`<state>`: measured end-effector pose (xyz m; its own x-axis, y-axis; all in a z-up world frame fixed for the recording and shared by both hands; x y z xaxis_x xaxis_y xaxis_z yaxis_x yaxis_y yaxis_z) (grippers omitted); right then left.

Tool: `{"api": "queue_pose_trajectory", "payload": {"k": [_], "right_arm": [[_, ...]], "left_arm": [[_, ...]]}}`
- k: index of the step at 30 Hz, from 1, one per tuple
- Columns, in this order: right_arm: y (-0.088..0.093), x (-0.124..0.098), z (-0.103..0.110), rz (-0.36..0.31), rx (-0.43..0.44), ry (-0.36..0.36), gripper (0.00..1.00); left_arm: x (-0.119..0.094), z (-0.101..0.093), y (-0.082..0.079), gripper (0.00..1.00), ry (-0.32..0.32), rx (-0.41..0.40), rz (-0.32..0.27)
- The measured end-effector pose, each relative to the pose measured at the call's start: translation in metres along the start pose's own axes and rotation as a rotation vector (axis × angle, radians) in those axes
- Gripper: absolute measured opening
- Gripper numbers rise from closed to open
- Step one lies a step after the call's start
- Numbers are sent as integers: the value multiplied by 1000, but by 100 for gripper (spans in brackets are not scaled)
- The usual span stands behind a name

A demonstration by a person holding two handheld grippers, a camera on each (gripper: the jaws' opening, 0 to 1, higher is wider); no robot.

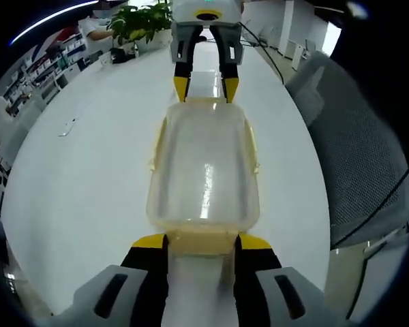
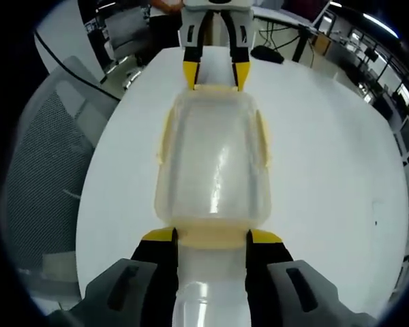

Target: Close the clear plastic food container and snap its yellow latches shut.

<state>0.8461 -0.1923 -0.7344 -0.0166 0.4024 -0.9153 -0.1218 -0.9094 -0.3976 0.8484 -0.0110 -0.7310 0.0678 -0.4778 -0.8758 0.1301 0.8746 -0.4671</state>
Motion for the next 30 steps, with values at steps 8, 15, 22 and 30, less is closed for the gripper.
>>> {"api": "queue_pose_trajectory", "payload": {"k": [8, 15, 22, 30], "right_arm": [[0, -15, 2, -15, 2, 8, 34], [6, -29, 1, -13, -2, 15, 34], [18, -43, 2, -8, 3, 19, 35], [33, -57, 1, -1, 13, 25, 35]], "left_arm": [[-11, 2, -13, 31, -10, 19, 12], [-19, 5, -31, 31, -24, 30, 11], [-20, 8, -48, 31, -25, 34, 5], [-15, 11, -68, 31, -25, 45, 2]]}}
Point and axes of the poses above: the point that each gripper's makers call its tool centre point, and the gripper's own axes: x roughly forward along the fingers, z roughly to its left, y roughly out of its underside, the point moved 2 cm from there along -x, roughly backward along the fingers, and after that the axes turned 10 degrees about x, right-handed, at the moved point
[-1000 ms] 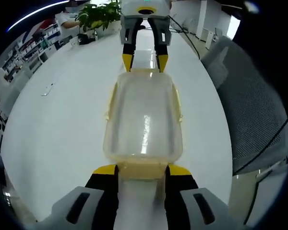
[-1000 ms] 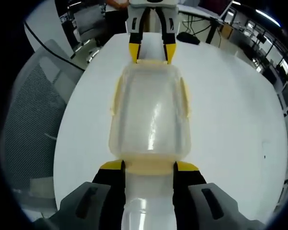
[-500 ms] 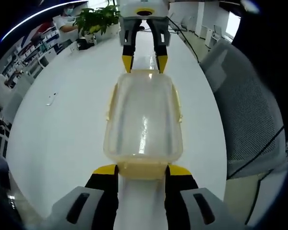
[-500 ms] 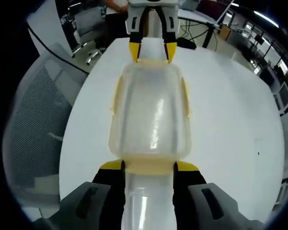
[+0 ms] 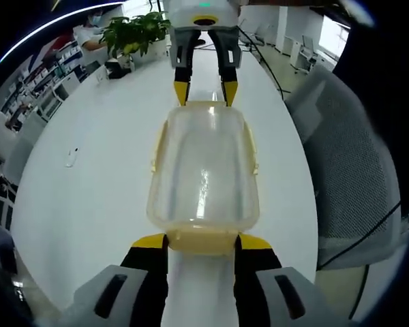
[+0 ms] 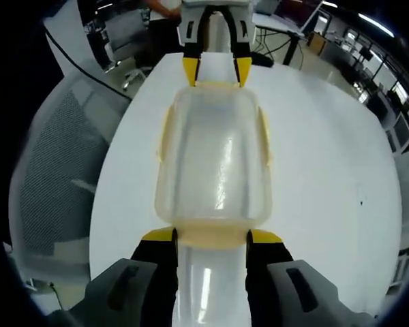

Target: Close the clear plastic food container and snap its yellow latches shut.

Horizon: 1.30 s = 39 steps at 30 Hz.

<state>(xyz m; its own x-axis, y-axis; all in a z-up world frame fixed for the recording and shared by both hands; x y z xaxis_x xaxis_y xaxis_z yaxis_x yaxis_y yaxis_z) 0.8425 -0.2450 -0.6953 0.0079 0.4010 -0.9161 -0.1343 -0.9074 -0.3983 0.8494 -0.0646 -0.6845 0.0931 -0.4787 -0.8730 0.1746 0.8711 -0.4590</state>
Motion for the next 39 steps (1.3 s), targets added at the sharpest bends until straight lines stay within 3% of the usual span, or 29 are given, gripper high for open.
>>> {"api": "queue_pose_trajectory", "payload": {"k": [22, 39], "right_arm": [[49, -25, -11, 47, 30, 12, 35], [82, -38, -19, 75, 41, 23, 35]], "left_arm": [[21, 16, -51, 31, -2, 29, -35], [39, 25, -80, 31, -6, 30, -58]]}}
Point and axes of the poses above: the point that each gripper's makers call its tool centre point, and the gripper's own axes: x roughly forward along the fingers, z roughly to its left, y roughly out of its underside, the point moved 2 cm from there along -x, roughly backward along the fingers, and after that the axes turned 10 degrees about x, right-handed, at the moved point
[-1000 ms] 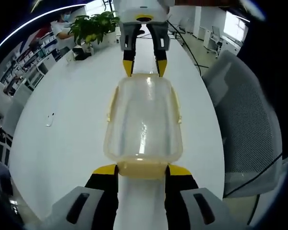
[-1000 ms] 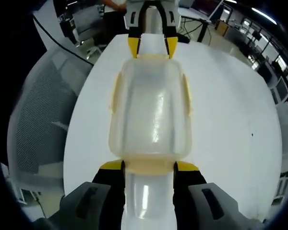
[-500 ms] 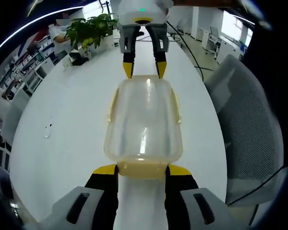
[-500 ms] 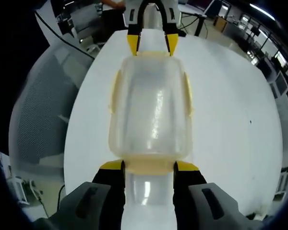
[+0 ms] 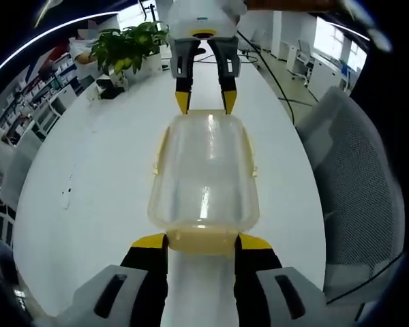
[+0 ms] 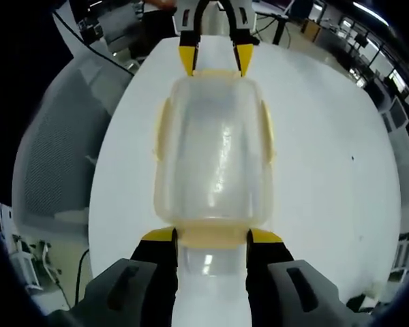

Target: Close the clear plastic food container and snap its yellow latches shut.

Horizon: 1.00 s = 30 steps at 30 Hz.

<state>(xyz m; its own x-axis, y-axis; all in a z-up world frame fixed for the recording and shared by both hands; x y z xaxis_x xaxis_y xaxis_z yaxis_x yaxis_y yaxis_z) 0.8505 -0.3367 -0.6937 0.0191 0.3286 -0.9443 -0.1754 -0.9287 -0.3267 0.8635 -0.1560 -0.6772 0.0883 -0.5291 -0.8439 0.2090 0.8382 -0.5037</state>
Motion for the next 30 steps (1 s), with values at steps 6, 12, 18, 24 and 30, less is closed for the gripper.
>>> {"api": "queue_pose_trajectory", "payload": {"k": [6, 12, 18, 24, 30], "right_arm": [[10, -3, -3, 12, -1, 0, 35], [23, -6, -7, 27, 2, 3, 35], [33, -9, -9, 38, 3, 6, 35], [42, -12, -11, 49, 3, 13, 36], [53, -14, -13, 63, 2, 12, 36]], "left_arm": [[7, 2, -9, 31, 0, -7, -9], [15, 3, -19, 31, -3, -12, -18], [22, 5, -26, 31, -2, -20, -26], [29, 8, -35, 31, -6, -15, -30], [35, 8, -43, 32, -3, -16, -45]]}}
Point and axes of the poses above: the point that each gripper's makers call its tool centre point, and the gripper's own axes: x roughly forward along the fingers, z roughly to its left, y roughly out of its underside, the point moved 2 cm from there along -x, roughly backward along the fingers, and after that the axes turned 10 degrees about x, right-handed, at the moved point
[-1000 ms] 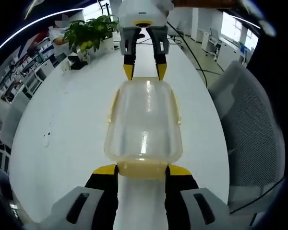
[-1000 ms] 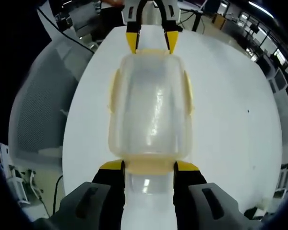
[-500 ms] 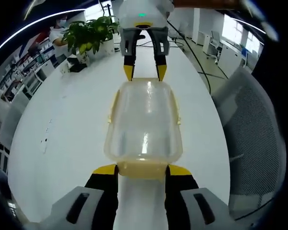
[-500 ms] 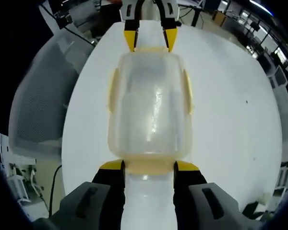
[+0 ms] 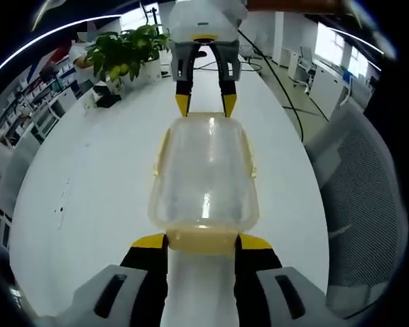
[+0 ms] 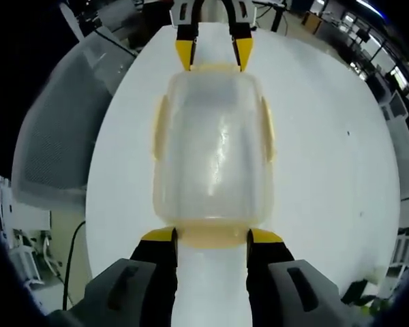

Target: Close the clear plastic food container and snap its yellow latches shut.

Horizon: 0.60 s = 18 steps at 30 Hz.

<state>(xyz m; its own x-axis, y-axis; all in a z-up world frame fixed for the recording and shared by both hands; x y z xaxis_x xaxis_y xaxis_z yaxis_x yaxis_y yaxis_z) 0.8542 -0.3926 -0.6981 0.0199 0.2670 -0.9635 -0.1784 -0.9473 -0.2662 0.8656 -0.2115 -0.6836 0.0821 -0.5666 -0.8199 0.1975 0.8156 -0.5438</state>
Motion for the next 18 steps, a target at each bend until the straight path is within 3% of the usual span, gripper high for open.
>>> {"api": "queue_pose_trajectory", "payload": {"k": [18], "right_arm": [[18, 2, -12, 41, -21, 7, 36]], "left_arm": [[18, 4, -11, 32, -8, -16, -4]]}}
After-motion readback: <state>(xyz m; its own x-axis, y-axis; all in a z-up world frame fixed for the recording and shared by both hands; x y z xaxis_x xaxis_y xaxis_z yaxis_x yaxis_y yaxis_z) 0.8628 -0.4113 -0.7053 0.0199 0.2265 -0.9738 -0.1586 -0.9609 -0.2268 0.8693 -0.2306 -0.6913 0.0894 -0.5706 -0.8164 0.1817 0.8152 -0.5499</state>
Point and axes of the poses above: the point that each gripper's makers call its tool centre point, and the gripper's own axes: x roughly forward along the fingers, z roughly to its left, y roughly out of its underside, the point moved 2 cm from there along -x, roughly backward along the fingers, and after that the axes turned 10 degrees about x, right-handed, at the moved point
